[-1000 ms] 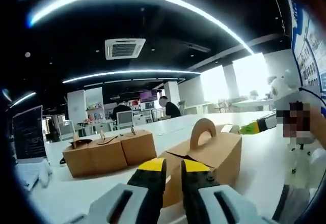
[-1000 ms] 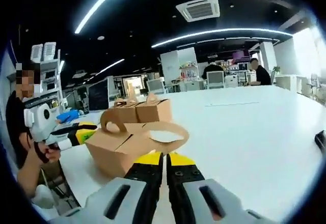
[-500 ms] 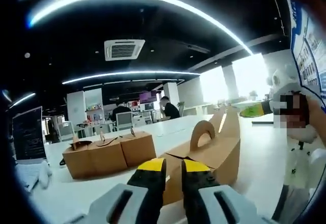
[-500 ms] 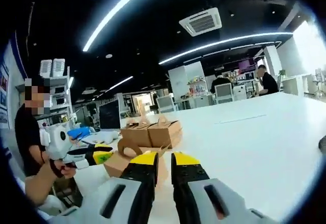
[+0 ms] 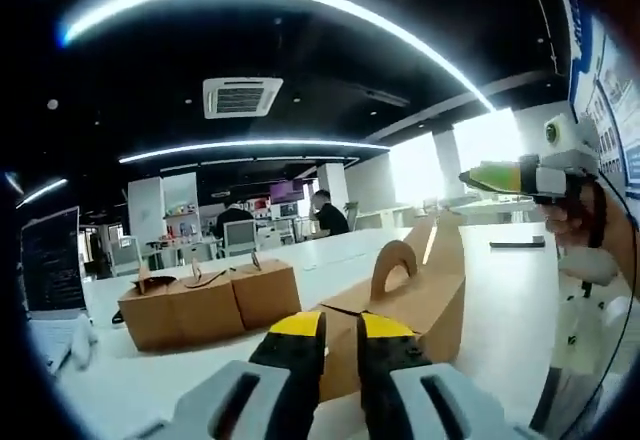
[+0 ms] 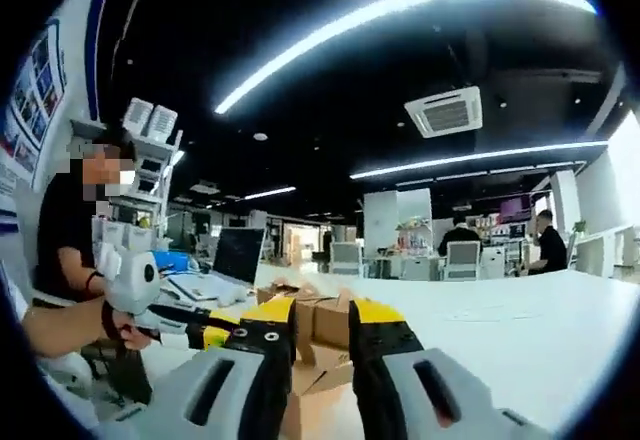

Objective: Pick up one paper box from the group, open the paper box, and remove the item inside

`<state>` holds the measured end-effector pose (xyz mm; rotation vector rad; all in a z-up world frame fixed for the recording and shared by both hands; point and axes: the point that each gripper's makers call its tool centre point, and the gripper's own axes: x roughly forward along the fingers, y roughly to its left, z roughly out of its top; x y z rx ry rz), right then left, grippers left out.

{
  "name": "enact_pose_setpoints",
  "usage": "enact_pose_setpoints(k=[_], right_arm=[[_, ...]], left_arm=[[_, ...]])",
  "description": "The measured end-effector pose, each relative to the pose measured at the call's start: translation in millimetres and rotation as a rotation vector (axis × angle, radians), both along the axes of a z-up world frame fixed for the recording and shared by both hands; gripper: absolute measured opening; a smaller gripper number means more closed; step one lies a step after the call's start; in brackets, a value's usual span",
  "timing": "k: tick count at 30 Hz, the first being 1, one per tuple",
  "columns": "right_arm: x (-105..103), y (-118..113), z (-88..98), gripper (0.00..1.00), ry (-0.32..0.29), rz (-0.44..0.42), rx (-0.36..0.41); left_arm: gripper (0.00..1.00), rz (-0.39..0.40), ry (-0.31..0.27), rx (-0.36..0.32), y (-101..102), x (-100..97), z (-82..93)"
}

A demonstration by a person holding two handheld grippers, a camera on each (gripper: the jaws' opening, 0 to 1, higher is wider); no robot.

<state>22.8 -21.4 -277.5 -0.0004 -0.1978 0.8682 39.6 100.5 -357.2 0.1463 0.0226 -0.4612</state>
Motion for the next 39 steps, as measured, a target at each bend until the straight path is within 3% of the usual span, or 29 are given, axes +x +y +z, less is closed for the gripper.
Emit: enact_pose_setpoints(k=[7, 14, 19, 25, 28, 33, 37, 39], right_arm=[[6, 29, -21.7, 0.33, 0.036, 0.076, -0.079], [10, 24, -42.8, 0.38, 0.091, 0.092, -0.110], [18, 16, -55.0, 0.40, 0.112, 0.080, -0.136], [22, 16, -74.6, 0.41, 0.169, 0.089, -0.174], [23, 19, -85.2, 0.41, 0.240, 0.109, -0.172], [20, 23, -87.0, 0.41, 0.249, 0.114, -0.182], [18, 24, -88.4, 0.39, 0.267, 0.117, -0.184], [17, 24, -89.7, 0.39, 0.279, 0.121, -0.186]], left_arm=[[0.16, 0.003, 0.001, -0.012, 4, 0.7, 2.2], [0.20, -0.077, -0.003, -0.080, -14, -14.2, 11.7], [0.30, -0.141, 0.015, -0.026, -33, -23.2, 2.1], [0.29, -0.140, 0.026, -0.021, -34, -22.2, -2.2], [0.28, -0.131, 0.027, -0.020, -33, -21.8, -2.7], [0.27, -0.128, 0.041, -0.022, -26, -18.0, -3.3], [0.27, -0.151, 0.067, -0.050, -24, -17.5, -4.6], [0.27, -0.178, 0.095, -0.095, -27, -20.4, -6.7]])
